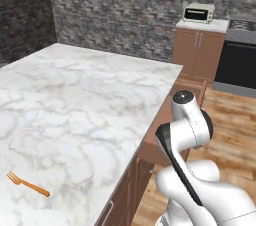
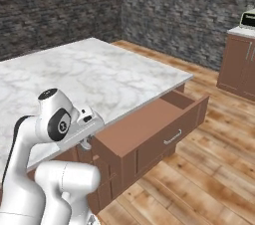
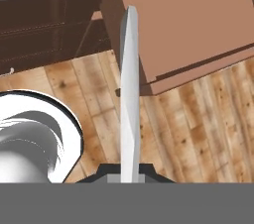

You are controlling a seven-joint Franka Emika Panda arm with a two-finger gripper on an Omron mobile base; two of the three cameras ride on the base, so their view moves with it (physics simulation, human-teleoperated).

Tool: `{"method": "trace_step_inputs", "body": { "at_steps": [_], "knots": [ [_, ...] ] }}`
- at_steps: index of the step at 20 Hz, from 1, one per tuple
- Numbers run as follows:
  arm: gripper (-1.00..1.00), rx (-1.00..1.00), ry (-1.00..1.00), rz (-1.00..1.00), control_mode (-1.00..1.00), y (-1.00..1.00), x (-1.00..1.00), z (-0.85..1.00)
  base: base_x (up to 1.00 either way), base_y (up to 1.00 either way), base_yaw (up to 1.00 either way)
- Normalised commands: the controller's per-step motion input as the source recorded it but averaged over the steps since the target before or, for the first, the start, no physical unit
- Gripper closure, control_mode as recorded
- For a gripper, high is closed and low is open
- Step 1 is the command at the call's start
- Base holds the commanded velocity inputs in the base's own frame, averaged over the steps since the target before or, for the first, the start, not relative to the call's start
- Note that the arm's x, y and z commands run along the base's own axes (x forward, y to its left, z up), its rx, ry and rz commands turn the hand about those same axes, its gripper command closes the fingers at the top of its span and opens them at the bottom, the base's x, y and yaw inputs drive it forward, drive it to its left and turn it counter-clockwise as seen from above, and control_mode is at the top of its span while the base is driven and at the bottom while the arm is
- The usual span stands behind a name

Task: Organize the utensils by type. Pick up the wooden spoons from the counter and place them in the open cabinet. Then pick up the metallic utensils from the counter and place them in the open drawer.

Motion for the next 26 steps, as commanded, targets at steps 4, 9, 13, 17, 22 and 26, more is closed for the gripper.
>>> {"method": "trace_step_inputs", "body": {
  "at_steps": [4, 9, 13, 17, 22, 26],
  "knots": [
    [1.00, 0.00, -0.02, -0.03, -1.00, 0.06, 0.21, 0.00, 0.18, 0.05, -0.03],
    [1.00, 0.00, -0.02, -0.08, -1.00, 0.03, 0.52, 0.00, 0.00, 0.00, 0.00],
    [1.00, 0.00, 0.00, -0.15, -1.00, -0.06, 0.65, -0.03, 0.00, 0.00, 0.00],
    [1.00, 0.00, 0.02, -0.29, -1.00, -0.29, 0.72, 0.00, 0.00, 0.00, 0.00],
    [1.00, 0.06, 0.08, -0.44, -1.00, -0.51, 0.73, 0.00, 0.00, 0.00, 0.00],
    [1.00, 0.16, 0.05, -0.37, -1.00, -0.41, 0.63, 0.00, 0.00, 0.00, 0.00]
  ]
}}
